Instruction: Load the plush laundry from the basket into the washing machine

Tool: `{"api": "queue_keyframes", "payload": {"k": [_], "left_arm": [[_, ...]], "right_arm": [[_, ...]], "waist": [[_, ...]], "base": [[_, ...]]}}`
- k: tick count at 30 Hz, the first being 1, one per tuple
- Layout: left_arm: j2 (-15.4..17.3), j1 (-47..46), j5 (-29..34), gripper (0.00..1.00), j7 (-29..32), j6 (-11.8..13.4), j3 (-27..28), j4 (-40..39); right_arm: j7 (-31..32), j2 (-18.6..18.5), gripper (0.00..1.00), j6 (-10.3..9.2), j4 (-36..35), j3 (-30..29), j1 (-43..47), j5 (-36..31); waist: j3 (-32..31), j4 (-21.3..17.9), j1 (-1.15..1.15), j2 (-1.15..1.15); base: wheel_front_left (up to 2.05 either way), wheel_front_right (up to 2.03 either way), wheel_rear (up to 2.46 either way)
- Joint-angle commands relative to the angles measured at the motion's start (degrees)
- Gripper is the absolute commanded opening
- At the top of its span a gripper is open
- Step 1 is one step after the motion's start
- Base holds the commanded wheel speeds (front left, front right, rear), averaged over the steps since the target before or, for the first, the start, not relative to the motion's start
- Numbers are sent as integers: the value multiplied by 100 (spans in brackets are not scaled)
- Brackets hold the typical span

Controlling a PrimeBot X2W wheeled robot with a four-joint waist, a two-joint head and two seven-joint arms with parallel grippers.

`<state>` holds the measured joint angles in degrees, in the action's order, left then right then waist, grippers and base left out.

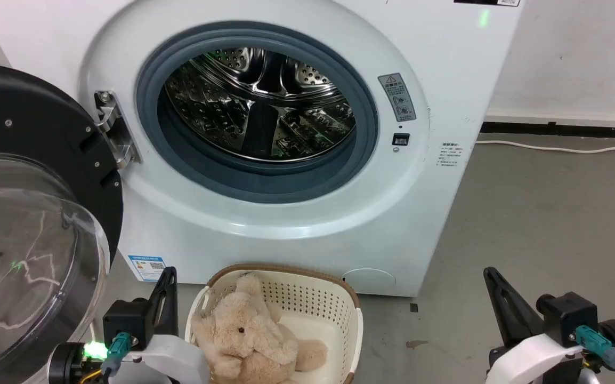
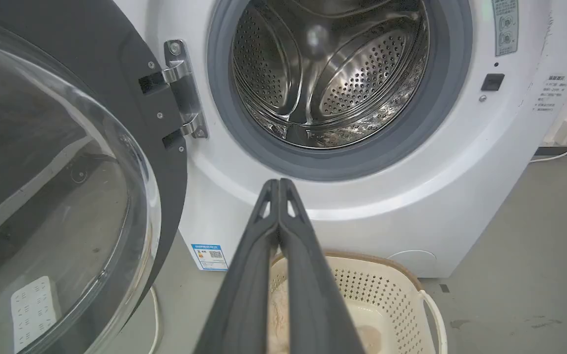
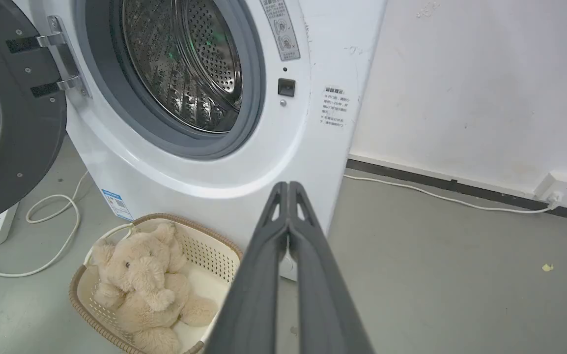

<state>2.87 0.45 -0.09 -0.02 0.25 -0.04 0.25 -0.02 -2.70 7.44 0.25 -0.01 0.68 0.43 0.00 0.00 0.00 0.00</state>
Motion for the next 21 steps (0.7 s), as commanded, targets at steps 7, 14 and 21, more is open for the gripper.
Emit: {"api": "queue_keyframes", "payload": {"k": [7,14,21], "left_arm": [[0,-45,9,0,2,-25,4,-25],[0,-45,9,0,2,-25,4,-25],[0,-45,9,0,2,-25,4,-25]], "right_arm": [[2,-18,0,5,-25,1,-68,-43],[2,-18,0,5,-25,1,-68,-43],[2,-18,0,5,-25,1,-68,-43]], "waist": [[0,0,0,0],[0,0,0,0],[0,0,0,0]], "base": [[0,0,0],[0,0,0],[0,0,0]]}}
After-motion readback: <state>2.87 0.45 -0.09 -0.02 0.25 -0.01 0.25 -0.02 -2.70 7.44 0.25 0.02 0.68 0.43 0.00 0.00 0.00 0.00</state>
